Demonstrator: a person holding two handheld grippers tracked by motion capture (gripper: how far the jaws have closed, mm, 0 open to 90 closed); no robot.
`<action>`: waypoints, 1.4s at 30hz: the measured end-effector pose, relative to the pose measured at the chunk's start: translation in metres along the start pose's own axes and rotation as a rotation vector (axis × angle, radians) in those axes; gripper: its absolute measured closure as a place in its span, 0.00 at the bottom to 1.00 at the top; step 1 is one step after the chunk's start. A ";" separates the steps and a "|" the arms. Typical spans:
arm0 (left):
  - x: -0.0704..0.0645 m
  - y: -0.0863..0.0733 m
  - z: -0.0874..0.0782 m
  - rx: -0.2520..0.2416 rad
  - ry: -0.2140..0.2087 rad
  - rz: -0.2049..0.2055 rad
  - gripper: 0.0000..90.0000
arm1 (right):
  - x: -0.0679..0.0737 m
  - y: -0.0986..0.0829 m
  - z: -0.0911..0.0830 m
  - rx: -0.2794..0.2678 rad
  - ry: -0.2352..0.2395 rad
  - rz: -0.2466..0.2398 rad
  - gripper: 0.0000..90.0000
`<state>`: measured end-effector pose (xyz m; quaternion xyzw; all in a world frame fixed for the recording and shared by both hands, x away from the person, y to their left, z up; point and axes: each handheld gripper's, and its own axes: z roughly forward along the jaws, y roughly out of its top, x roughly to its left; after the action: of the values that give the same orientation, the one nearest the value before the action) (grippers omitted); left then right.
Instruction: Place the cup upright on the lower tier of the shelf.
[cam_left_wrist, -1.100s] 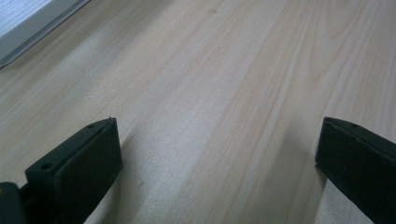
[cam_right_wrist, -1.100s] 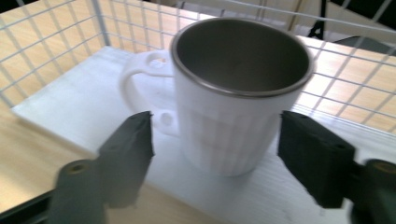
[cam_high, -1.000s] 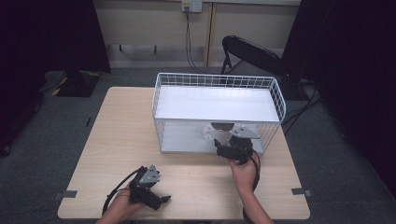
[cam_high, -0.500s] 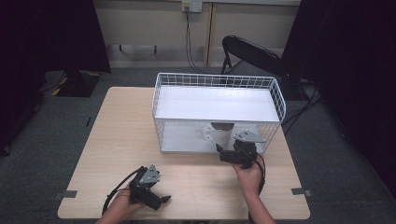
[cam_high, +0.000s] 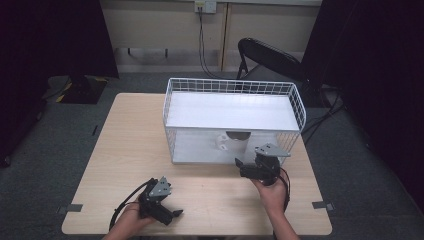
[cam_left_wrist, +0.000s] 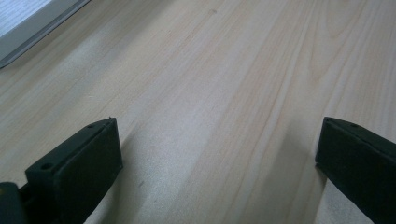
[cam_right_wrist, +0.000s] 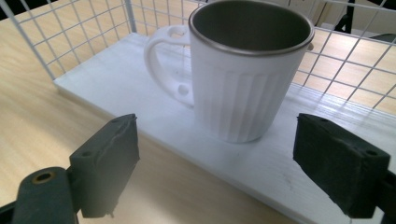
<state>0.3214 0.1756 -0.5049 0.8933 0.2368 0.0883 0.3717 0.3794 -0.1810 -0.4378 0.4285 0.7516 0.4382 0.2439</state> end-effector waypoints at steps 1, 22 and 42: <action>0.000 0.000 0.000 -0.001 0.001 0.000 0.00 | 0.000 -0.001 -0.001 0.002 0.004 -0.001 0.15; 0.000 0.000 0.000 0.000 0.000 0.000 0.00 | -0.009 -0.025 -0.028 0.046 0.075 -0.057 0.15; 0.000 0.000 0.000 -0.001 0.001 0.000 0.00 | -0.029 -0.052 -0.053 0.077 0.097 -0.062 0.15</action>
<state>0.3214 0.1756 -0.5049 0.8932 0.2369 0.0886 0.3719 0.3319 -0.2428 -0.4569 0.3925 0.7917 0.4214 0.2041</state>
